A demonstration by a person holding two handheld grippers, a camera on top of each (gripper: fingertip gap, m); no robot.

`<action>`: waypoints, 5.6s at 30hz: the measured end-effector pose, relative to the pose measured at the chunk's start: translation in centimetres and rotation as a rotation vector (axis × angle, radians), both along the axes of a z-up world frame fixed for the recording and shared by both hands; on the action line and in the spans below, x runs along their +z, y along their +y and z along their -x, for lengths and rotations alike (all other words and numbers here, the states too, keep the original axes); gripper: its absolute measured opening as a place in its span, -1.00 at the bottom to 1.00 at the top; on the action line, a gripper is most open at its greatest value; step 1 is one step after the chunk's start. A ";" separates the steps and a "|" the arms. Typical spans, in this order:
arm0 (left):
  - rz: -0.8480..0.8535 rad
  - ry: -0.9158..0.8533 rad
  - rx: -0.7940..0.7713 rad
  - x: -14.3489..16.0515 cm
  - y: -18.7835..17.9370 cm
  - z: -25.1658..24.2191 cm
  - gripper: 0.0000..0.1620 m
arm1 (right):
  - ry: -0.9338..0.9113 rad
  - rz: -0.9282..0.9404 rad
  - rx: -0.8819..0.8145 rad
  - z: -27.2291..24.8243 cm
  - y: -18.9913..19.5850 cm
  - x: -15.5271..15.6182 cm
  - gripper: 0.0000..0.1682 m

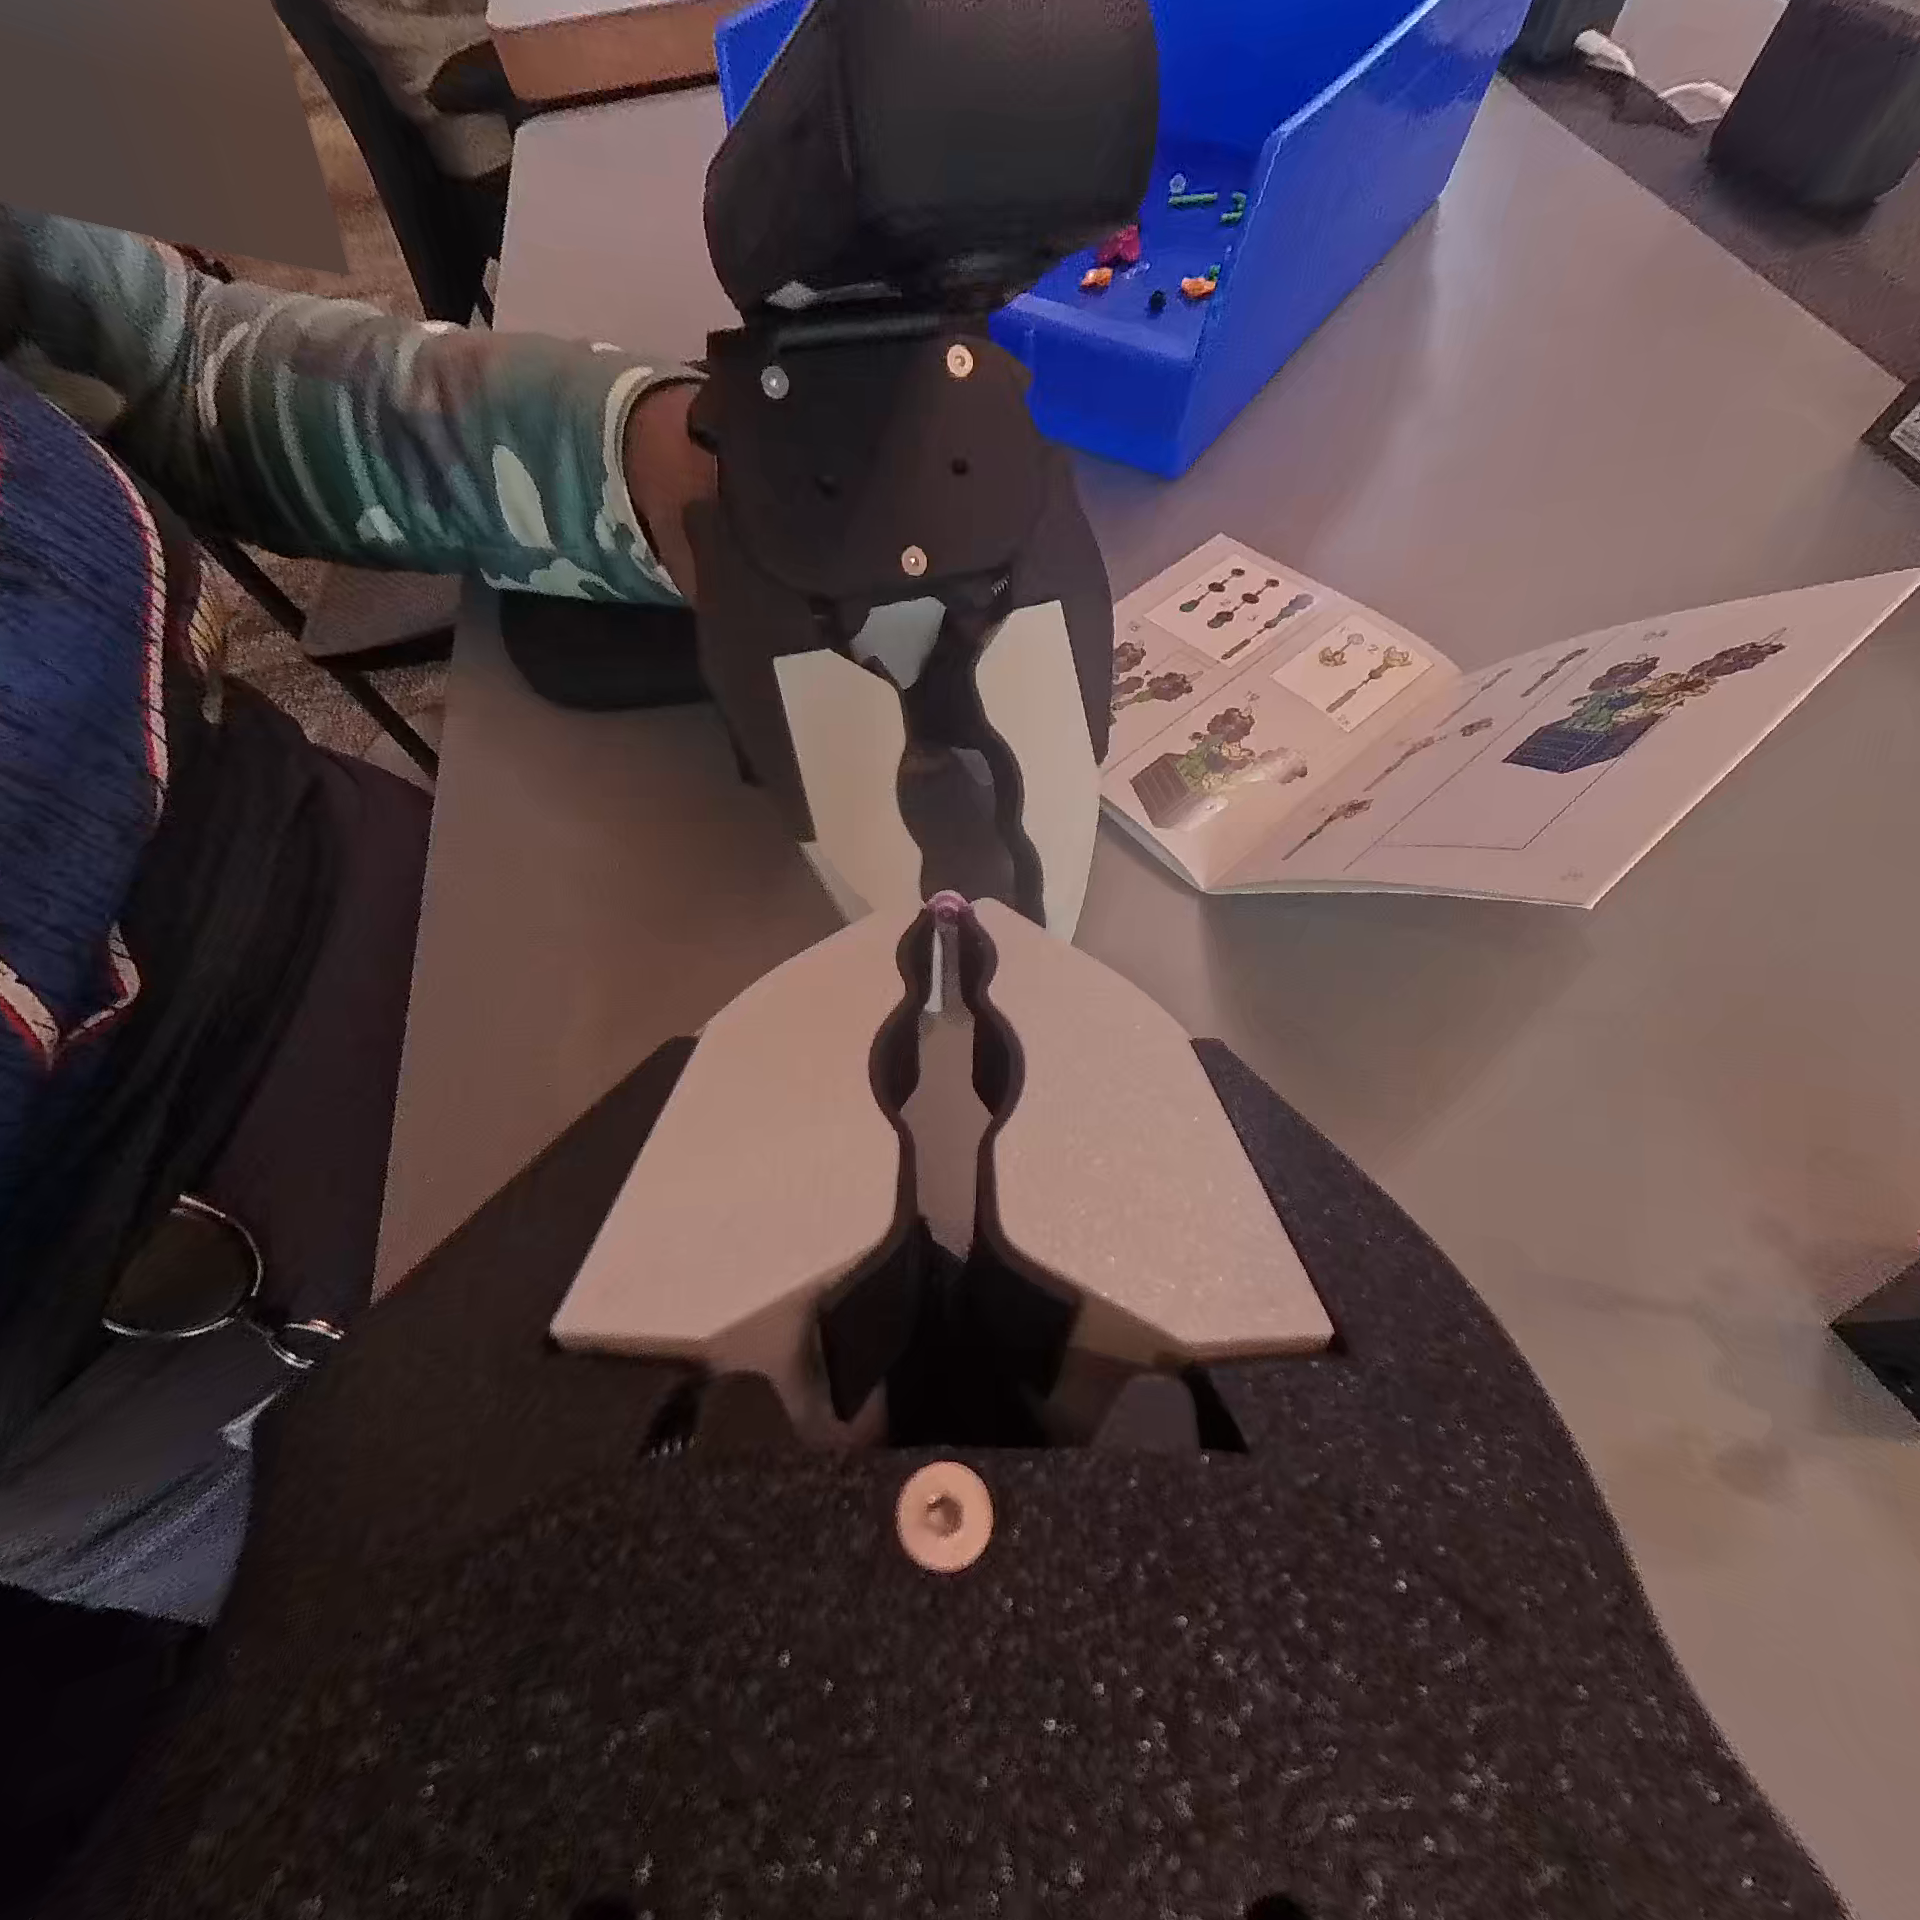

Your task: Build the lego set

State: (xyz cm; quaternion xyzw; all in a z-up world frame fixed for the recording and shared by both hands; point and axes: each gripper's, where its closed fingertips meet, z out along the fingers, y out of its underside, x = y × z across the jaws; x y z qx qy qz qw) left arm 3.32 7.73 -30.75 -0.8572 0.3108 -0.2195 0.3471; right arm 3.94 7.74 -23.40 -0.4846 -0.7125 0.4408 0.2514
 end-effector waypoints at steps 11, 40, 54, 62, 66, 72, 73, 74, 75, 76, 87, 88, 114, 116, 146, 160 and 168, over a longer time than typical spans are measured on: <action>-0.016 0.109 -0.124 0.0 -1.4 -0.3 -0.87 | -0.008 -0.011 -0.132 -4.5 1.5 0.8 -0.94; 0.019 0.223 -0.443 2.0 1.2 -10.0 -0.70 | -0.065 -0.043 -0.368 -15.2 4.9 0.0 -0.94; 0.036 0.042 -0.079 2.4 0.6 -11.9 -0.69 | -0.066 -0.070 -0.378 -15.0 5.0 0.2 -0.94; -0.056 0.144 -0.080 2.2 0.3 -11.5 -0.58 | -0.052 -0.083 -0.383 -15.4 4.8 0.7 -0.94; -0.117 0.179 -0.156 2.7 -0.2 -10.7 -0.60 | -0.043 -0.075 -0.383 -15.3 4.9 0.7 -0.94; -0.031 0.117 -0.230 2.7 -0.3 -10.8 -0.69 | -0.044 -0.081 -0.382 -15.1 4.9 0.7 -0.94; -0.028 0.132 -0.234 2.5 -0.1 -10.7 -0.70 | -0.042 -0.080 -0.383 -15.1 4.9 0.7 -0.94; -0.030 0.146 -0.239 2.3 0.0 -10.6 -0.73 | -0.039 -0.078 -0.383 -15.1 4.9 0.8 -0.94; -0.026 0.158 -0.246 2.0 0.1 -10.6 -0.76 | -0.037 -0.075 -0.381 -15.1 4.9 0.8 -0.94; -0.022 0.170 -0.251 1.7 0.1 -10.6 -0.78 | -0.036 -0.072 -0.378 -15.0 4.8 0.8 -0.94; -0.137 -0.084 -0.233 3.8 -1.1 -7.1 -0.91 | 0.131 0.023 -0.212 -9.2 0.8 0.6 -0.94; -0.139 -0.127 -0.210 4.4 -1.5 -6.1 -0.91 | 0.159 0.035 -0.190 -8.3 0.2 0.9 -0.95; -0.248 -0.409 -0.064 7.7 -5.2 4.1 -0.91 | 0.452 -0.008 0.147 4.2 -4.2 2.0 -0.95; -0.250 -0.431 -0.058 7.9 -5.2 4.3 -0.91 | 0.432 -0.004 0.160 4.5 -4.4 1.6 -0.95; -0.194 -0.371 -0.061 6.7 -5.0 3.7 -0.91 | 0.376 -0.032 0.184 4.6 -4.9 0.7 -0.95; -0.053 -0.199 -0.062 3.6 -4.9 3.2 -0.91 | 0.174 -0.182 0.231 4.0 -4.6 -2.3 -0.95; 0.016 -0.138 -0.065 2.3 -5.0 3.0 -0.91 | 0.103 -0.237 0.263 3.8 -4.6 -3.5 -0.95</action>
